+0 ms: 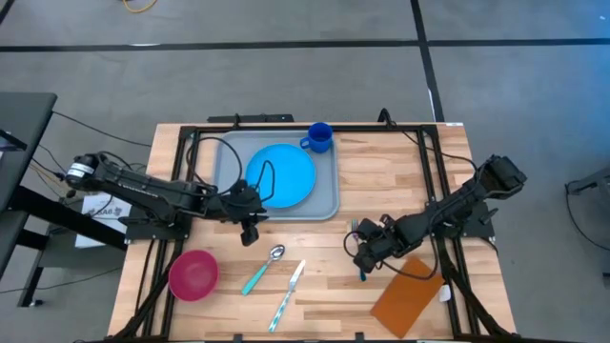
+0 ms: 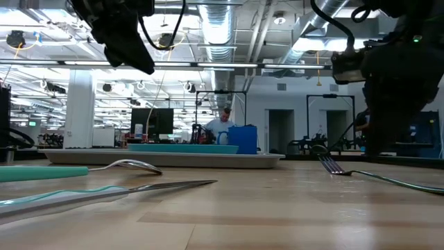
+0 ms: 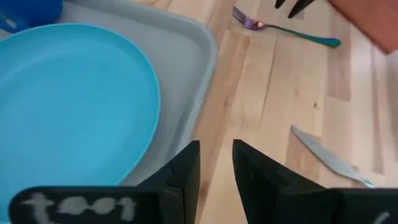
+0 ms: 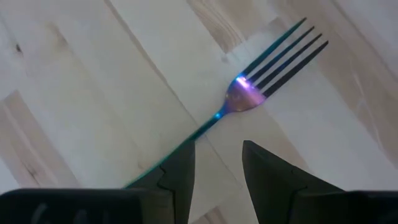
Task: Set up tray
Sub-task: Put the red bowl on the light blue plate on the gray tray
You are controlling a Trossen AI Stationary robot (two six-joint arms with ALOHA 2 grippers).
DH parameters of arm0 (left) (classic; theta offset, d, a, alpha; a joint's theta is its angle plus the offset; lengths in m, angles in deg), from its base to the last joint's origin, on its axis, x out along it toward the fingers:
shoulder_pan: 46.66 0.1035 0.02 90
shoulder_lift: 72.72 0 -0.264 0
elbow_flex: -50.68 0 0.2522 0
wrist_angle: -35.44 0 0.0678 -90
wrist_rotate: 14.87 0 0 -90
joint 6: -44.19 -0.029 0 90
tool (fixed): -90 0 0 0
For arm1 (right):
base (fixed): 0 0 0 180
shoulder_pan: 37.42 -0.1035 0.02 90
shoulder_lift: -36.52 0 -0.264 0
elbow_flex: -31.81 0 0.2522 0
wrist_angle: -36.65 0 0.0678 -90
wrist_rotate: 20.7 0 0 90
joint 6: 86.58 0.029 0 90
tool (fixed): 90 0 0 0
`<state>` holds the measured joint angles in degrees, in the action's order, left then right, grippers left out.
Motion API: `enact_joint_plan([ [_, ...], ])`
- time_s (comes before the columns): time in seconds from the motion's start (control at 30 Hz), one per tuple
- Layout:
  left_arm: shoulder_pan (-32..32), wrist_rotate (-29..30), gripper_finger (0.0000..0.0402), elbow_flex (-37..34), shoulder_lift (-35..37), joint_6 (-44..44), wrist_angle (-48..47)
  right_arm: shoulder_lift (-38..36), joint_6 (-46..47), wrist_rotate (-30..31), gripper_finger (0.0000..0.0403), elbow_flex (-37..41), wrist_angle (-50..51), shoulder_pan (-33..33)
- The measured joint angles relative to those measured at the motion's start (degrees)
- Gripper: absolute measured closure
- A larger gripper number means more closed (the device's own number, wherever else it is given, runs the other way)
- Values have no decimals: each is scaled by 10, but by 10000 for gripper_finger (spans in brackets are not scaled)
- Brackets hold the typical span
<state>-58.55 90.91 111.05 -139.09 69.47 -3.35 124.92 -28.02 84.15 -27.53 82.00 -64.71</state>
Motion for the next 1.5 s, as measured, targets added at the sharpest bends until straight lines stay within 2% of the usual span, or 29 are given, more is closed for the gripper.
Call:
enact_joint_plan([
  [0.2, -28, -24, 319, 0, 0, 26, -8, 0, 0, 0, 278, 0, -13, 0],
  [0.33, -52, -53, 319, 0, 0, 63, -49, 0, 0, 0, 278, 0, -19, 0],
  [0.43, -78, -79, 319, 0, 0, 132, -85, 0, 0, 1, 278, 0, -23, 0],
  [0.53, -121, -80, 321, 0, 0, 215, -105, 0, 0, 2, 278, 0, -24, 0],
  [0.73, -206, -95, 343, 19, 0, 327, -105, 0, -4, 2, 278, 0, -58, 1],
  [0.9, -240, -101, 371, 55, 0, 328, -105, 0, -36, 4, 278, 0, -84, 1],
  [1.03, -249, -149, 385, 63, 0, 278, -105, 0, -80, 26, 278, 0, -103, 1],
  [1.1, -248, -181, 387, 63, 0, 279, -108, 0, -103, 41, 278, 0, -115, 1],
  [1.23, -246, -200, 377, 62, -11, 376, -120, 0, -153, 47, 278, 0, -119, 4],
  [1.4, -267, -188, 346, 57, -59, 399, -115, 0, -213, 46, 278, 0, -120, 15],
  [1.5, -274, -215, 324, 57, -102, 421, -116, 0, -244, 46, 278, -1, -118, 29],
])
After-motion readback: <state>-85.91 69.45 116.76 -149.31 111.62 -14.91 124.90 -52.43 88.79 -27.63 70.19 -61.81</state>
